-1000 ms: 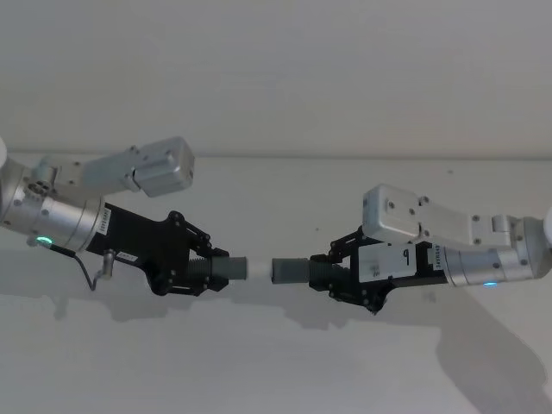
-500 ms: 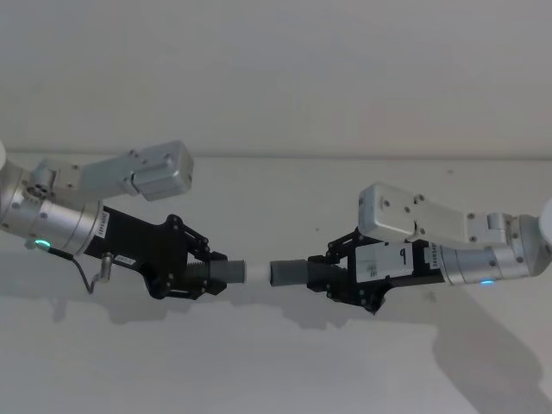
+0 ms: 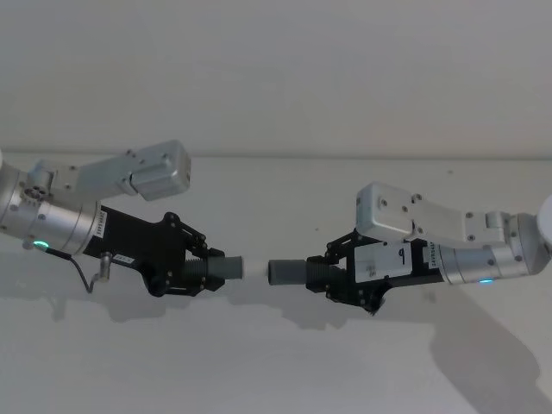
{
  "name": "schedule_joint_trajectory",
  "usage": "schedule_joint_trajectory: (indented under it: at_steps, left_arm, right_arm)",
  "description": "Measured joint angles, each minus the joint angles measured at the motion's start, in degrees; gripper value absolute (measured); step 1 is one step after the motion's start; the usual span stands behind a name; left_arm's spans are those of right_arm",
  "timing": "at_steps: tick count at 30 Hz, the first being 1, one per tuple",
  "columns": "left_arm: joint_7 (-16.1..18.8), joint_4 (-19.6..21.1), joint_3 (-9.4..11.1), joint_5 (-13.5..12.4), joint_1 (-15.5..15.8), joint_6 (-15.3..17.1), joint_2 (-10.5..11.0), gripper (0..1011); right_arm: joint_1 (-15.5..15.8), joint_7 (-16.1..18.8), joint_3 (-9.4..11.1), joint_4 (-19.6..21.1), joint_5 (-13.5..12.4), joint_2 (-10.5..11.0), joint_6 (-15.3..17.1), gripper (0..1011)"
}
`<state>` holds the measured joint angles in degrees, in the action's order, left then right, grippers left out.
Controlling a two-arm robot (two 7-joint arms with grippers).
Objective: Use both hands to pick up one end of the pipe from the table, align the ends, and insert them.
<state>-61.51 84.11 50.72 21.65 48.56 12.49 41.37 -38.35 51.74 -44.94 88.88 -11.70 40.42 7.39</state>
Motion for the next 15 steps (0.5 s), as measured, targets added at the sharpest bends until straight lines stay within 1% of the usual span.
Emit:
schedule_joint_trajectory:
  at_steps: [15]
  left_arm:
    - [0.89, 0.38, 0.17, 0.63, -0.1, -0.03, 0.48, 367]
  right_arm:
    - [-0.26, 0.18, -0.41, 0.18, 0.09, 0.11, 0.73, 292]
